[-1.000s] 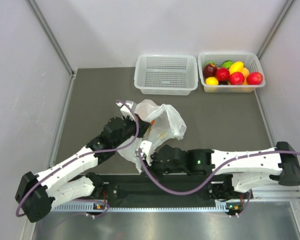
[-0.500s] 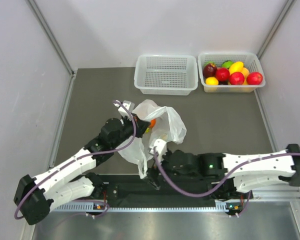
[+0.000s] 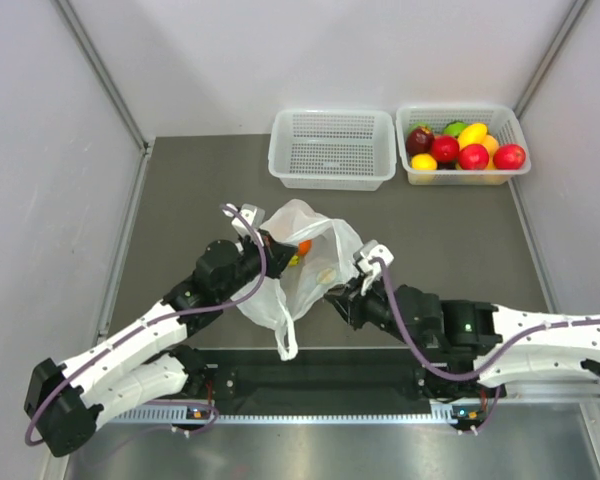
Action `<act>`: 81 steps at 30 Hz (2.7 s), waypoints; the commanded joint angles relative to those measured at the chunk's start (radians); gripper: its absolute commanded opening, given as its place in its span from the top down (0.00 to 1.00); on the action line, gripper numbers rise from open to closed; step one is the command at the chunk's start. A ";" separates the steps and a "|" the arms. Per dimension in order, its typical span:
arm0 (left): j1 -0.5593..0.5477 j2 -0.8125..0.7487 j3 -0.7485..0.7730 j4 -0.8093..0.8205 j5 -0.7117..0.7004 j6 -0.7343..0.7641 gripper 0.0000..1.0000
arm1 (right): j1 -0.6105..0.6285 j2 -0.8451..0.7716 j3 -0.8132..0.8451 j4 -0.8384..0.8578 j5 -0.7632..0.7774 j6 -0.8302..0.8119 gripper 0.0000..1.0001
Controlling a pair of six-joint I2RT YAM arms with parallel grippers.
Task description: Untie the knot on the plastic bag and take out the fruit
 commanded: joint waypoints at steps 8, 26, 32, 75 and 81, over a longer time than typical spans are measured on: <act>0.003 -0.064 -0.011 -0.012 -0.001 -0.002 1.00 | -0.230 0.269 0.005 0.273 -0.215 -0.059 0.91; 0.002 -0.039 -0.023 0.077 -0.019 -0.044 1.00 | -0.422 0.816 0.201 0.524 -0.003 0.113 0.15; 0.003 -0.019 -0.040 0.096 -0.024 -0.042 1.00 | -0.465 0.929 0.269 0.538 0.038 0.222 0.00; 0.014 -0.073 -0.177 0.099 -0.173 -0.022 1.00 | -0.615 0.838 0.087 0.709 -0.382 0.154 0.99; 0.015 -0.072 -0.160 0.100 -0.214 -0.016 1.00 | -0.618 0.630 -0.021 0.511 -0.541 0.088 1.00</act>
